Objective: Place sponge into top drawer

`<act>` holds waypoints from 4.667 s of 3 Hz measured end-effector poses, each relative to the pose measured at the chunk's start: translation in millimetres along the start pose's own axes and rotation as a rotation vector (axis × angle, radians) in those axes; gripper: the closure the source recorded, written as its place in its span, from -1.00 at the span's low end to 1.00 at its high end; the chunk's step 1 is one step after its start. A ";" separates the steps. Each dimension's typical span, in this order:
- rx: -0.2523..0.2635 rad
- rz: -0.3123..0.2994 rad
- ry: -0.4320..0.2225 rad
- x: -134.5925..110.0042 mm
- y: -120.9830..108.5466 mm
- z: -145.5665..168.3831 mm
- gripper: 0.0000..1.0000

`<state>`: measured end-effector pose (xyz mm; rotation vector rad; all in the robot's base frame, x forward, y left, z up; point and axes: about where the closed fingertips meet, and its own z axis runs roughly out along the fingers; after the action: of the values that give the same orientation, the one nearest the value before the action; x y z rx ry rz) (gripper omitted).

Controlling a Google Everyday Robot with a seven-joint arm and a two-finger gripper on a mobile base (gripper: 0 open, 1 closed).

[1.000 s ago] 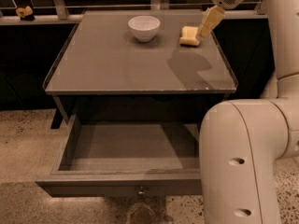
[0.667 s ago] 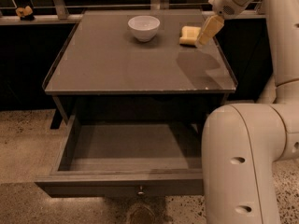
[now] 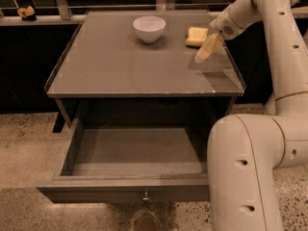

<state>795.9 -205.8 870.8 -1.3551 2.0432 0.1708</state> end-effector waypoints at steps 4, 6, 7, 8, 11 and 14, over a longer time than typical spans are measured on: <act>0.090 0.113 -0.195 -48.3 -29.5 23.6 -1.00; 0.098 0.165 -0.185 -51.0 -32.5 32.3 -1.00; 0.148 0.228 -0.182 -54.0 -45.2 29.1 -1.00; 0.186 0.315 -0.160 -51.1 -54.6 28.5 -1.00; 0.123 0.444 -0.085 -13.0 -42.8 79.8 -1.00; 0.122 0.444 -0.085 -13.0 -42.8 79.9 -0.47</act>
Offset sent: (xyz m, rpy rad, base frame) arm 0.0647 0.0032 0.0482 0.1393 -0.1702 -0.0477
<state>872.2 -179.1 827.9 -0.7927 2.2150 0.2862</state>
